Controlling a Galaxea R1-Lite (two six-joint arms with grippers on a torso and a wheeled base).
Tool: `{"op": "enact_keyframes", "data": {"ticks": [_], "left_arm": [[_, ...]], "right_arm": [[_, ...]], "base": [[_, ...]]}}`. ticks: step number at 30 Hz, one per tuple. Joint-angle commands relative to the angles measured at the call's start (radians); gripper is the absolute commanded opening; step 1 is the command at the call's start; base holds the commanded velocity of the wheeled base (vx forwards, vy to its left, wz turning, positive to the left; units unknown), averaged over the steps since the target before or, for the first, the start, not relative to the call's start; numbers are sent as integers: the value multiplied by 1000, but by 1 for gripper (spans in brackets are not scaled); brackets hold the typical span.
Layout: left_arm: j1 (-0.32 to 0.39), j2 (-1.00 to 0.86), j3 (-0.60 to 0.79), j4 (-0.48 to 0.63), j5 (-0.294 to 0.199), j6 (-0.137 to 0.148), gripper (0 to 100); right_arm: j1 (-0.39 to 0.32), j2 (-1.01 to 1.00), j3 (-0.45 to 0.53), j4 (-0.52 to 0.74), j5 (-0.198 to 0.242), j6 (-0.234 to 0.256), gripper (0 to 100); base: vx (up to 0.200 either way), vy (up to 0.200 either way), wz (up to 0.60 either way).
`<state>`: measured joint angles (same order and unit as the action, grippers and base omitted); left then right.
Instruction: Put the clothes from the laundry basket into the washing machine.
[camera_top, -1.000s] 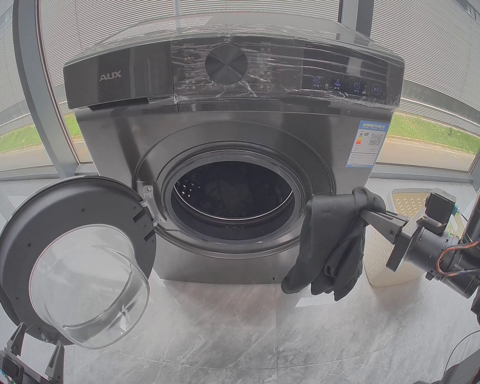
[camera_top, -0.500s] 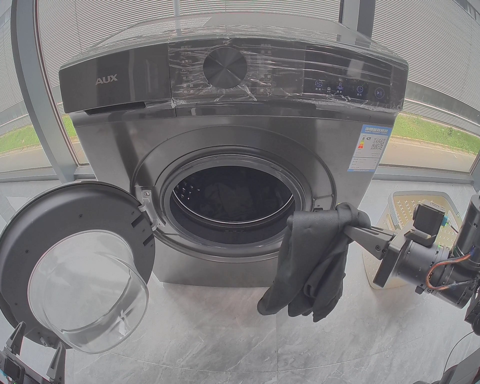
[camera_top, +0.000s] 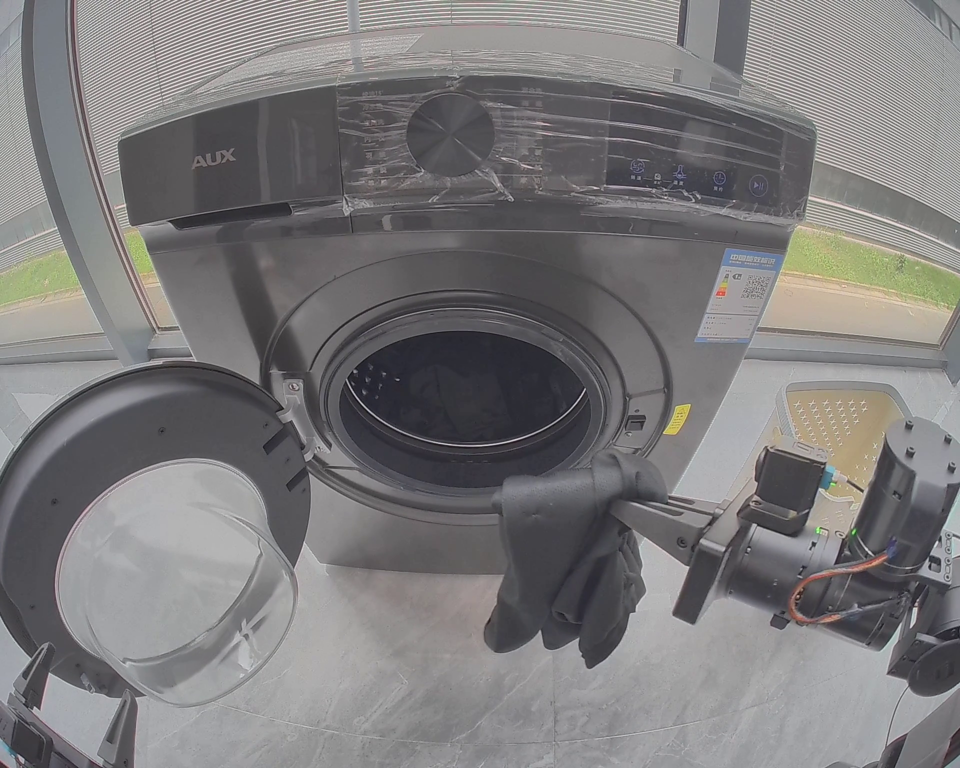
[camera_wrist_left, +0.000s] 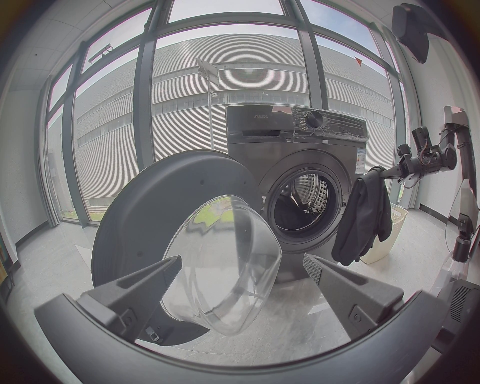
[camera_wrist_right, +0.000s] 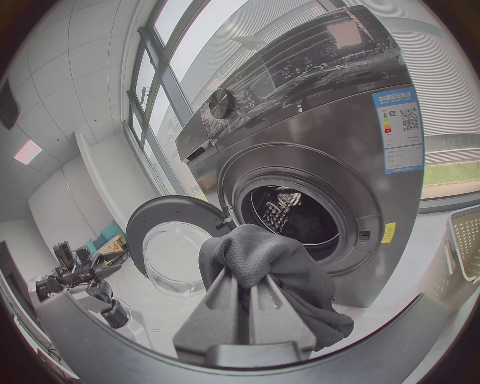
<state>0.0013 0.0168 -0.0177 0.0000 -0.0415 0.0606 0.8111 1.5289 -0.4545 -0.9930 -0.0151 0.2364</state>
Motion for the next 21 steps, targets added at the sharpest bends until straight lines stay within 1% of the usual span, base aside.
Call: {"op": "enact_keyframes", "data": {"ticks": [1,2,3,4,5,7,9,10,12,13,14,16,17,18,19,20,21], "left_arm": [[0,-17,18,-3,-5,-2,100],[0,-17,18,-5,-5,-2,100],[2,-17,4,-18,-3,-18,100],[2,-9,-42,-43,-14,-39,100],[5,9,-122,-64,-26,-68,100],[-7,86,-240,-61,-66,-107,100],[-17,144,-265,-40,-117,-102,100],[-18,170,-263,-28,-166,-88,100],[-17,204,-257,-17,-233,-65,100],[-12,262,-251,-14,-282,-48,100],[-10,299,-249,-17,-313,-42,100],[-12,382,-252,-28,-360,-33,100],[-12,382,-252,-28,-360,-33,100],[-35,451,-258,-32,-406,-22,100],[-52,488,-260,-40,-439,-18,100],[-69,519,-260,-51,-462,-18,100],[-84,551,-260,-64,-474,-18,100]], "right_arm": [[11,102,-46,-52,-9,14,0],[11,108,-49,-56,-11,15,0],[3,131,-72,-76,-25,14,0],[0,143,-82,-81,-39,12,0],[-1,149,-90,-82,-52,12,0],[-3,160,-95,-70,-72,9,0],[-12,186,-113,-70,-85,4,0],[-16,212,-133,-73,-101,4,0],[-16,232,-148,-82,-121,4,0],[-16,244,-165,-78,-134,4,0],[-16,254,-174,-73,-138,6,0],[-9,280,-187,-76,-141,8,0],[-9,280,-187,-76,-141,8,0],[0,289,-204,-72,-146,12,0],[3,295,-222,-70,-151,15,0],[2,307,-237,-72,-152,15,0],[-4,320,-254,-72,-152,17,0]], "base": [[0,0,0],[0,0,0],[0,0,0],[0,0,0],[0,0,0],[0,0,0],[0,0,0],[0,0,0],[0,0,0],[0,0,0],[0,0,0],[0,0,0],[0,0,0],[0,0,0],[0,0,0],[0,0,0],[0,0,0]]}}
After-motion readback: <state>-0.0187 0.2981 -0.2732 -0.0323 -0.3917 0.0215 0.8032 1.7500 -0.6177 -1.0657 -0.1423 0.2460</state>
